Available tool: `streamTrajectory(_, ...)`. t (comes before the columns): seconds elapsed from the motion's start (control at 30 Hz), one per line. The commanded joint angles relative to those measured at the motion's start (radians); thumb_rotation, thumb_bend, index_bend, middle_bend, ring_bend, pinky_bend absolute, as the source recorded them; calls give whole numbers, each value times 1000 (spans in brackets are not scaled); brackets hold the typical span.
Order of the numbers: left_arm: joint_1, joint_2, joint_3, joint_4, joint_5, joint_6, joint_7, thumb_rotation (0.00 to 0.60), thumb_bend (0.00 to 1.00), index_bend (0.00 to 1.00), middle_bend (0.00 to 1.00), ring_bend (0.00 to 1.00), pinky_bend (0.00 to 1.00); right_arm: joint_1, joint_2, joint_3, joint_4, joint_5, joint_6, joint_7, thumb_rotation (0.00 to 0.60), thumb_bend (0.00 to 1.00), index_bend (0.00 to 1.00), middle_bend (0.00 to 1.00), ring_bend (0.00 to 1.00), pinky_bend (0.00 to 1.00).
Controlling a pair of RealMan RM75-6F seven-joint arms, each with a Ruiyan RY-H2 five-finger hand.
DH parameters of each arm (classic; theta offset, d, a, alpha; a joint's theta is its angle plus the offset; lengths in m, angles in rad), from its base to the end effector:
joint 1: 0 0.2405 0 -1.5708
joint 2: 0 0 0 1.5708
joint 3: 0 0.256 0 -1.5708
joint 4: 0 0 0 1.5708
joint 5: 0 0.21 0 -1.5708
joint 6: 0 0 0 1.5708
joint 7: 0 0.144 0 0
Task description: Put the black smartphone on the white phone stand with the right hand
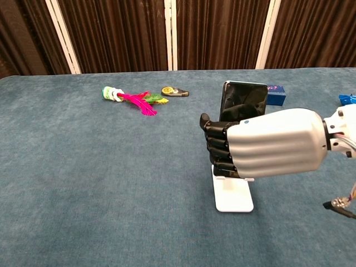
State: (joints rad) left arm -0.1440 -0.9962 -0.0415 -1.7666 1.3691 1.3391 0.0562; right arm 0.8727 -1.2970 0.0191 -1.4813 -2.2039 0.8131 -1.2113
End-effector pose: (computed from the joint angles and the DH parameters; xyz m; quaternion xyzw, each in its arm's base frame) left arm -0.3031 0.1928 0.1691 -0.6028 -0.4365 -0.3332 0.5789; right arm -0.1223 -0.2863 0.0005 0.7591 0.5621 0.1566 0.2887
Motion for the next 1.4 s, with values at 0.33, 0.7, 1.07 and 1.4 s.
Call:
streamTrajectory(0.33,0,0,1,0,1,-1,1,600,0,0,0,0,0,-21,-3,4,-6,19,11,4,600,241,166,194,171,252)
streamTrajectory(0.7,0,0,2,-2,3,1,2,600,0,0,0,0,0,-36,13,5,-21,14,45,7,600,235,122,152,137,247)
streamTrajectory(1.07,1,5,2,-1,6,2,-11,600,0,0,0,0,0,-107,147,-14,-34,-32,375,209,600,234,103,152,137,249)
streamTrajectory(1.4,15,10,16,-20,53,37,-8,600,0,0,0,0,0,-278,163,16,134,199,731,639,600,221,88,111,137,239)
